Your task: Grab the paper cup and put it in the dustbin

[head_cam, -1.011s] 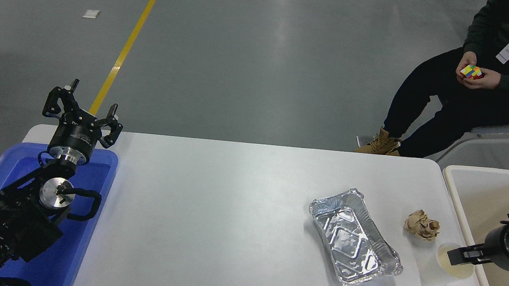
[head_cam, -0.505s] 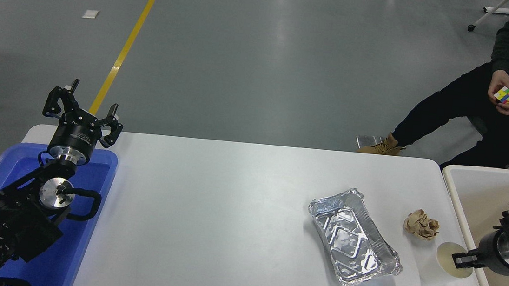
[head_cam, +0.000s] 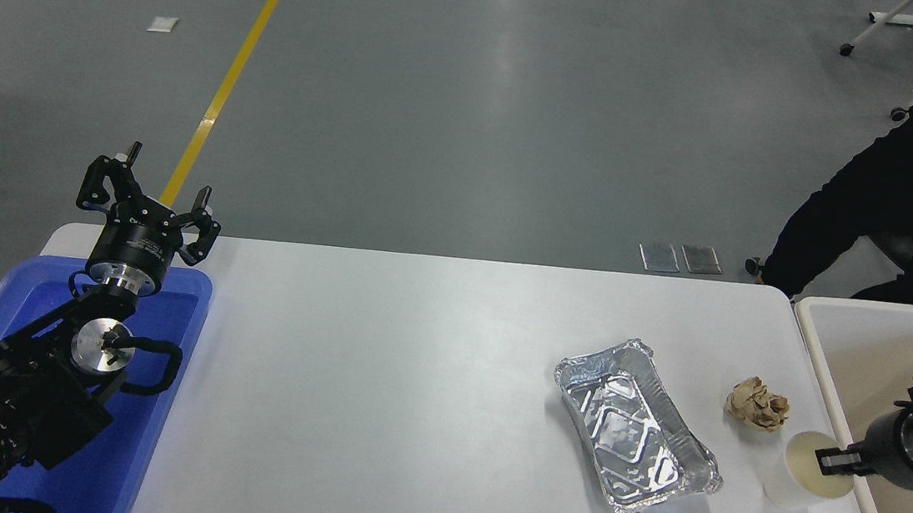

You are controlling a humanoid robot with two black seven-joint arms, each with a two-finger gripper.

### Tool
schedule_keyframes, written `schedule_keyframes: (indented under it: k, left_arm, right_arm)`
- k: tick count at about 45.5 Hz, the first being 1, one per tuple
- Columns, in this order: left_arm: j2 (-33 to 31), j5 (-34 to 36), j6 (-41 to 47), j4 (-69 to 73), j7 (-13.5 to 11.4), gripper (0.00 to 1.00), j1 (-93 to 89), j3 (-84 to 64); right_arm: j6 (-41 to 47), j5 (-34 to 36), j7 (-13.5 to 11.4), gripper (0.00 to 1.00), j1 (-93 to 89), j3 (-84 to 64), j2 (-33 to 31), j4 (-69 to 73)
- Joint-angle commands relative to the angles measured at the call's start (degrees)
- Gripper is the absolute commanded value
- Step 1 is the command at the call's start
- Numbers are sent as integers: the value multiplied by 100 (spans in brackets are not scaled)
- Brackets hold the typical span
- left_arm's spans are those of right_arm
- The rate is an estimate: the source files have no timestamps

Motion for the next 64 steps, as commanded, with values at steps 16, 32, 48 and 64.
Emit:
schedule_keyframes:
  k: [16, 32, 48, 64]
  left_arm:
    - [-1, 0, 0, 1, 0, 99, 1, 0]
    - [-1, 0, 0, 1, 0, 99, 1, 0]
    - [-1, 0, 0, 1, 0, 99, 1, -9]
    - [-1, 0, 0, 1, 0, 99, 1, 0]
  right_arm:
    - [2422, -386, 218, 0, 4372, -1188, -653, 1481]
    - [3469, -597, 438, 0, 5639, -1452, -582, 1472]
    - [3101, -141, 367, 0, 5070, -1329, -1170, -221]
    - [2529, 1626, 262, 0, -229, 1877, -1514, -5679]
